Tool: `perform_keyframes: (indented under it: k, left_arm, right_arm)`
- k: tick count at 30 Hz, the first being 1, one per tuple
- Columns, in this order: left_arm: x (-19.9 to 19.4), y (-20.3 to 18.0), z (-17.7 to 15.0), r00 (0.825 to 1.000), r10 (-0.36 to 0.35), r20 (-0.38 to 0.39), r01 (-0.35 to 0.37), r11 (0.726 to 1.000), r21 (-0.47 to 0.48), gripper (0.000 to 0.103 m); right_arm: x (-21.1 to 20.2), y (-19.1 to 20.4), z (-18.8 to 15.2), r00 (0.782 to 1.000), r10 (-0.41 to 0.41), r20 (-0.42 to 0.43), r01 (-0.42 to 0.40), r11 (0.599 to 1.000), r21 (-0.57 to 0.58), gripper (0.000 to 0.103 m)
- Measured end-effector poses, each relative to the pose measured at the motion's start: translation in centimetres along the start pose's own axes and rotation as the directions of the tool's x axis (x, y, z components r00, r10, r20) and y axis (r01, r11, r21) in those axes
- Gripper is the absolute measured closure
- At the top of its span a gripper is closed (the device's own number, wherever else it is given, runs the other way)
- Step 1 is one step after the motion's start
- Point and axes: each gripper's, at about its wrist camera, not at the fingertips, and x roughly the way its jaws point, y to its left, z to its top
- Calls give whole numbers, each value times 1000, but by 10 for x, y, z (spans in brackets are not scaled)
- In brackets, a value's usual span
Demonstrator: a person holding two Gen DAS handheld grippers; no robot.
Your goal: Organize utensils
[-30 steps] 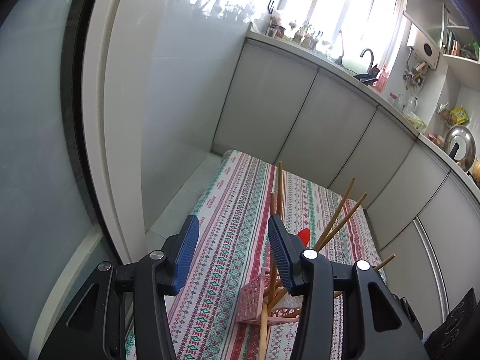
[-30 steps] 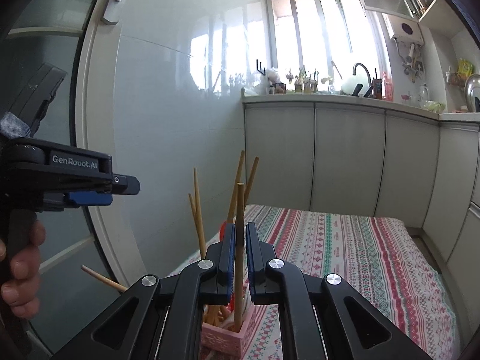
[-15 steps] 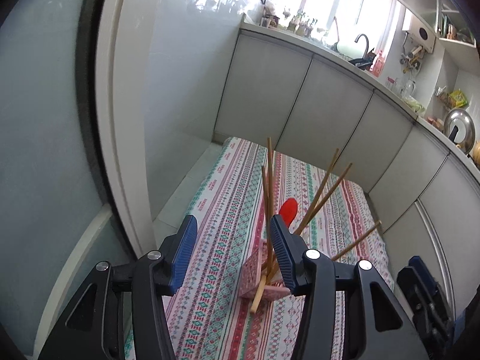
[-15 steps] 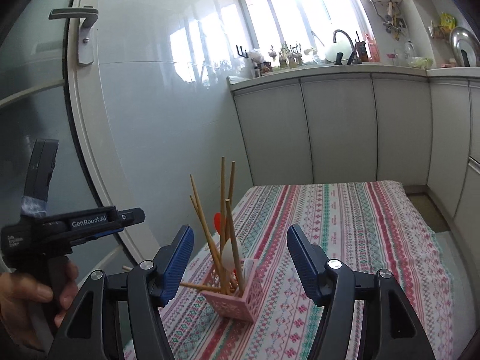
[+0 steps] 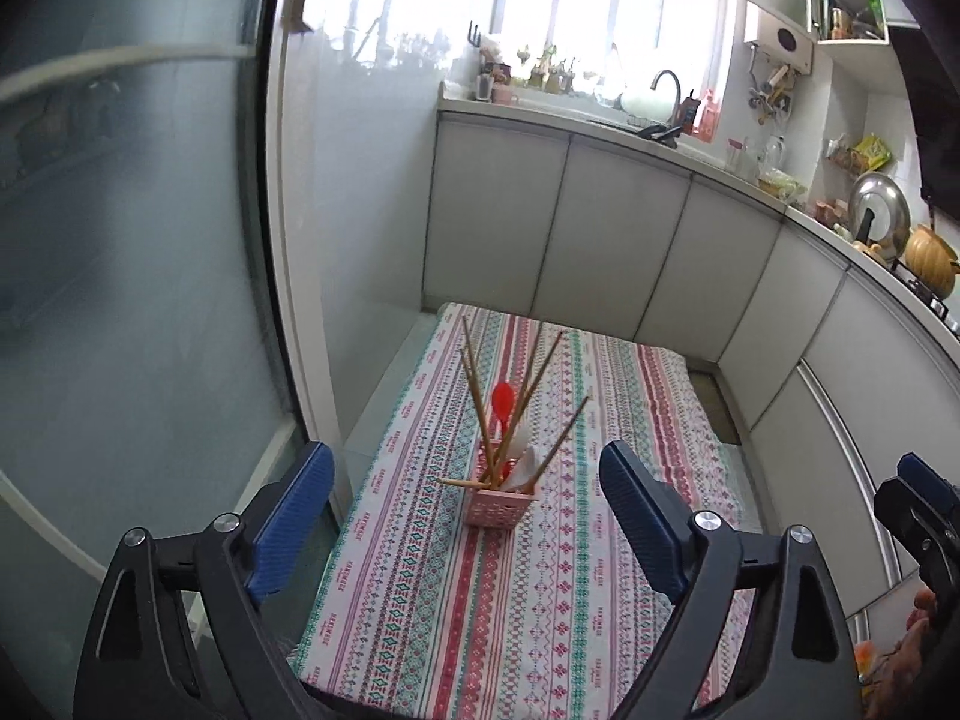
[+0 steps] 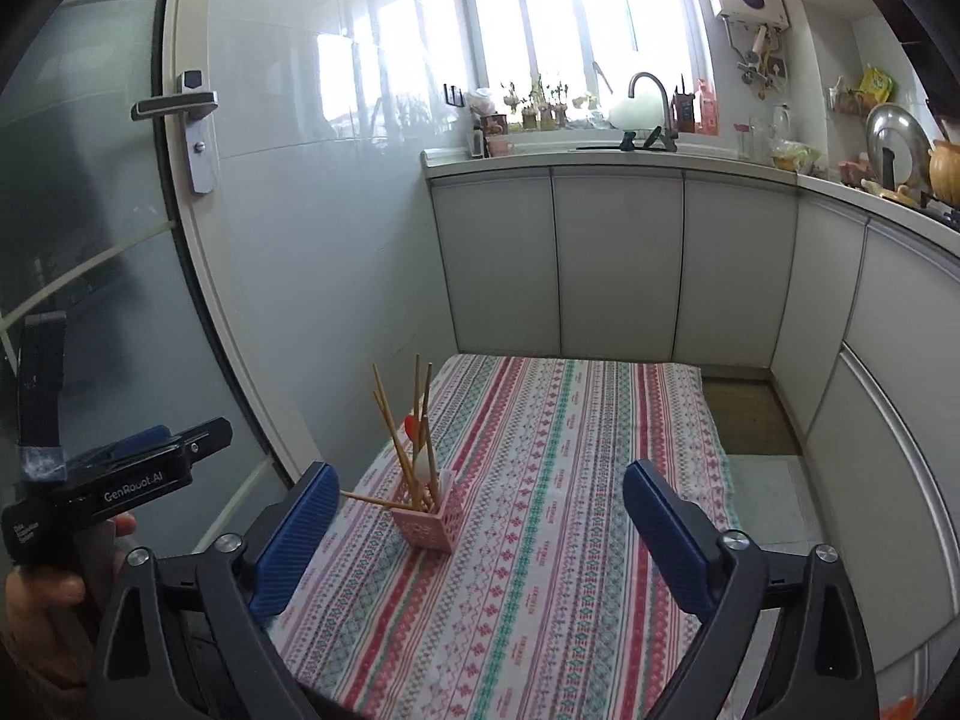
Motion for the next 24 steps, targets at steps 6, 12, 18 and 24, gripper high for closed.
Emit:
perform_keyframes:
  k: [6,12,18,24]
  left_arm:
    - [-58,-33,15,1000,-12,-13,13,998,68,0]
    - [-101,-51,18,1000,-15,22,12,992,122,0]
    - [-130,-57,27,998,-11,61,2,991,137,0]
    - [-136,-64,25,998,-18,61,8,989,151,0]
  right_arm:
    - [-61,-9,16,997,-65,-28,68,994,85,0]
    - [-92,-2,25,989,-144,-40,146,988,50,0]
    - [-111,5,31,986,-164,-15,165,985,49,0]
    - [-109,7,27,986,-161,-38,163,985,60,0]
